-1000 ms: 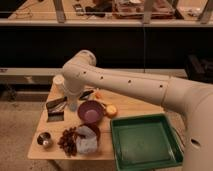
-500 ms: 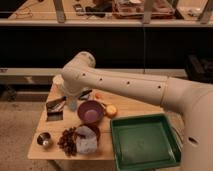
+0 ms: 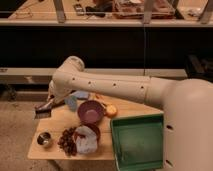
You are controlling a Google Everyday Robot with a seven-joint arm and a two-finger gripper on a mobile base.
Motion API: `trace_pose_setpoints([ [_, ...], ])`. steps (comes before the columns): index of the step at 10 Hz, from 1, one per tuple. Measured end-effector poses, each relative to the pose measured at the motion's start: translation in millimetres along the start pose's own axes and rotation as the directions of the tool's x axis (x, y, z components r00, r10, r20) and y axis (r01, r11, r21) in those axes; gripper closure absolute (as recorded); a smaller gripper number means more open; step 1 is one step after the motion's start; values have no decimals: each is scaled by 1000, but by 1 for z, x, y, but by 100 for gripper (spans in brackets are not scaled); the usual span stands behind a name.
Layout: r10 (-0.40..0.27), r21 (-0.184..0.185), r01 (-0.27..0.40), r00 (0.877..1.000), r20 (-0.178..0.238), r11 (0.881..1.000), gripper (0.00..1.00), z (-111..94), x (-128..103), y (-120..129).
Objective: Place brush in metal cup
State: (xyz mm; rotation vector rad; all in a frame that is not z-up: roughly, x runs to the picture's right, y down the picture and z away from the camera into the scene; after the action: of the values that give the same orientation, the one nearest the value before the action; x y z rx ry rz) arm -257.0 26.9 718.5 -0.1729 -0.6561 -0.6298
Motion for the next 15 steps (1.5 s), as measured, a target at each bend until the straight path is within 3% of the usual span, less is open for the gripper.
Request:
trace_pose_setpoints([
  [4, -51, -3, 51, 997, 63, 999, 100, 37, -14, 23],
  [8, -74, -22, 77, 991, 110, 997, 100, 54, -30, 28],
  [15, 5, -77, 4, 994, 109, 997, 100, 81, -52, 57],
])
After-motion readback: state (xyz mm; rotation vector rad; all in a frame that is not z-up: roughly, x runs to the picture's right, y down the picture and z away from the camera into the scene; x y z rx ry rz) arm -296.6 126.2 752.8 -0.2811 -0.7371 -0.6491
